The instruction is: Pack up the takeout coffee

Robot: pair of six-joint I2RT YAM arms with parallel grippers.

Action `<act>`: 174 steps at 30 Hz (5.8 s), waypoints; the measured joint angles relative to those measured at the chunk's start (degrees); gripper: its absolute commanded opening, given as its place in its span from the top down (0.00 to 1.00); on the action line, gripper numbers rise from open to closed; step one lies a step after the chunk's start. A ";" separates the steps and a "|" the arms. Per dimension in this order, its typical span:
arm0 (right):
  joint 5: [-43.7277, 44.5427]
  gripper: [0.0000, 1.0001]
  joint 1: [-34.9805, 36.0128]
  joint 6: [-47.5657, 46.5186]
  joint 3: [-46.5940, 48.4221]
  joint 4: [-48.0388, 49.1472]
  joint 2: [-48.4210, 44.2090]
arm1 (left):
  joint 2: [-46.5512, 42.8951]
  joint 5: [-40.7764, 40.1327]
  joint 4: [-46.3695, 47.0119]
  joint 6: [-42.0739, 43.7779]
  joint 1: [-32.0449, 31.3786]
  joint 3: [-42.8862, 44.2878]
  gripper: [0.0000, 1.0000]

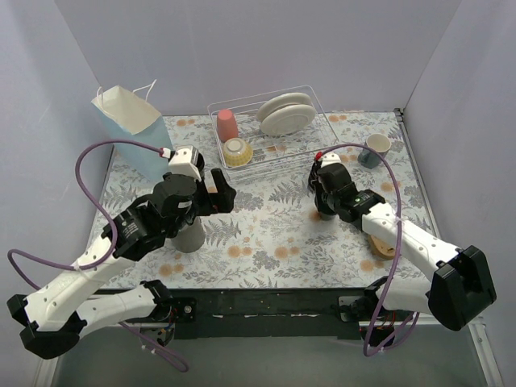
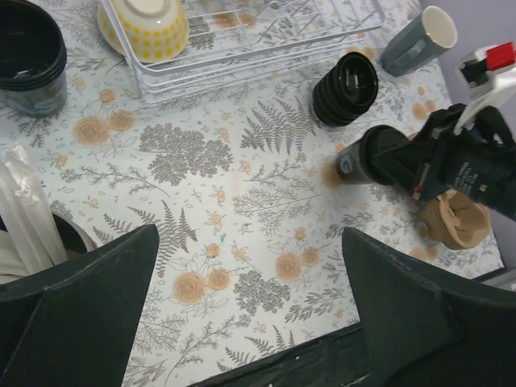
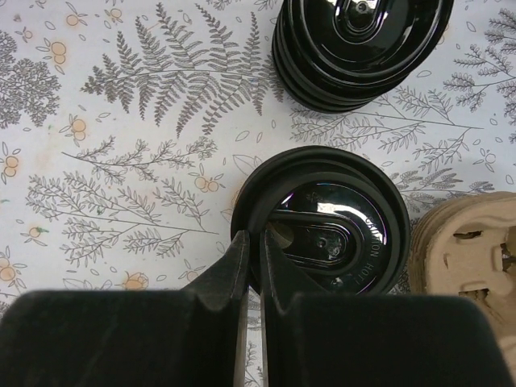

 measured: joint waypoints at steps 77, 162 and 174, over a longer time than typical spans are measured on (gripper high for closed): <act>5.64 0.73 3.50 -5.20 -6.73 3.41 0.74 | 10.75 -1.38 -2.47 5.95 11.28 10.38 0.08; -31.10 0.47 -15.96 53.77 -11.85 42.27 14.12 | 10.45 -1.57 -5.88 7.02 11.28 10.95 0.04; -32.39 0.46 -15.96 42.07 -11.41 32.76 -3.80 | 16.87 -14.25 -0.20 18.12 14.40 21.51 0.12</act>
